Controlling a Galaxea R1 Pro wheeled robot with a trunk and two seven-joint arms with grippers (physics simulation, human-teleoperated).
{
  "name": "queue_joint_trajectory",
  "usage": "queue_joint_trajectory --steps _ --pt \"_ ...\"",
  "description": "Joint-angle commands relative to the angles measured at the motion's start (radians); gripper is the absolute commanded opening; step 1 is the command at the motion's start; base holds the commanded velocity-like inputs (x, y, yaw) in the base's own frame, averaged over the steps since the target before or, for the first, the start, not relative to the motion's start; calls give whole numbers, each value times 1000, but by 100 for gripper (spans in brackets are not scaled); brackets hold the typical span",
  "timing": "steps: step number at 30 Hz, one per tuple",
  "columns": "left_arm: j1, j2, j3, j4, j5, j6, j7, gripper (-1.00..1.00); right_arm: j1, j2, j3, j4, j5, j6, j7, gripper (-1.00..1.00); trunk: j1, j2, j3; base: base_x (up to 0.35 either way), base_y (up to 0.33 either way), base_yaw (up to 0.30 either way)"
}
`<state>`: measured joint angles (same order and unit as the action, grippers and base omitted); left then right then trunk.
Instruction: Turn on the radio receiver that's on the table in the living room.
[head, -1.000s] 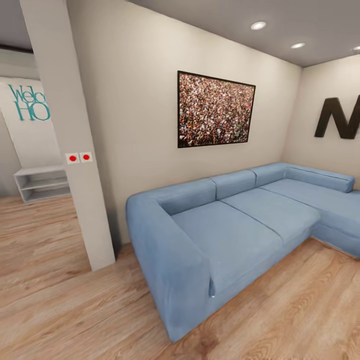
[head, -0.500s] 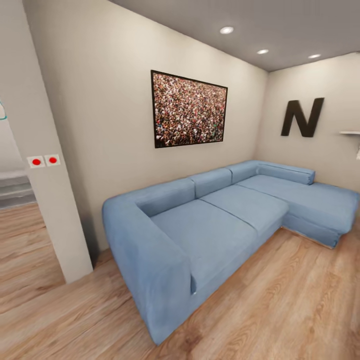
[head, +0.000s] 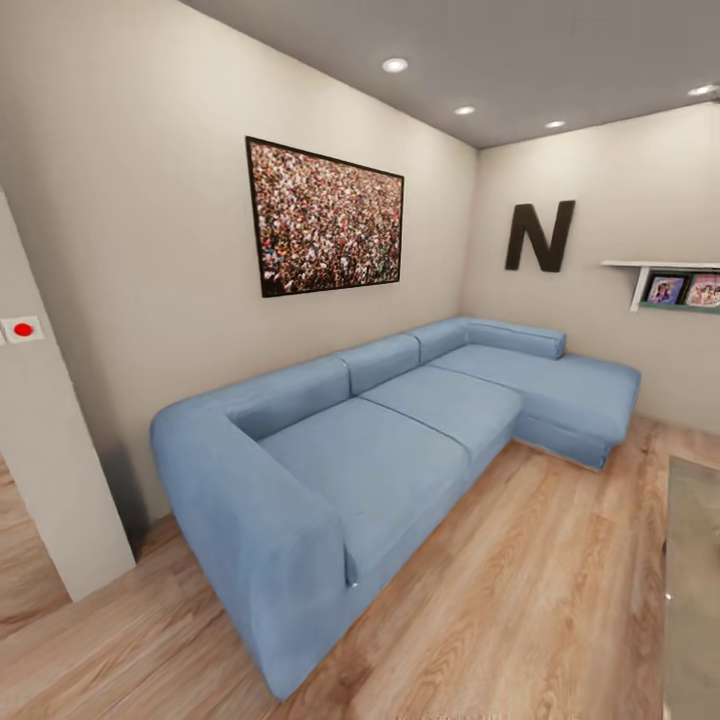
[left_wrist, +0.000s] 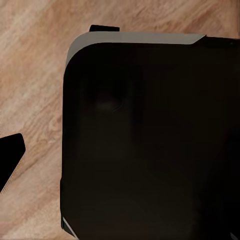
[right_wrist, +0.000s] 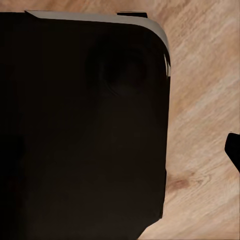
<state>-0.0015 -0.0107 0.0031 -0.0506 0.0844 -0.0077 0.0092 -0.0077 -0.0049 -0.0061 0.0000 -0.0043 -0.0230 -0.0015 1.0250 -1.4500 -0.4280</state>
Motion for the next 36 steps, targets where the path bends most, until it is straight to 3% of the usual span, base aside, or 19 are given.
queue_joint_trajectory --steps 1,36 --pt "0 0 0 0 0 0 0 100 0 0 0 0 0 0 0 100 0 0 0 0 0 -290" --pt "0 -3 0 0 0 0 0 100 0 0 4 0 3 2 0 100 0 0 0 0 0 -290"
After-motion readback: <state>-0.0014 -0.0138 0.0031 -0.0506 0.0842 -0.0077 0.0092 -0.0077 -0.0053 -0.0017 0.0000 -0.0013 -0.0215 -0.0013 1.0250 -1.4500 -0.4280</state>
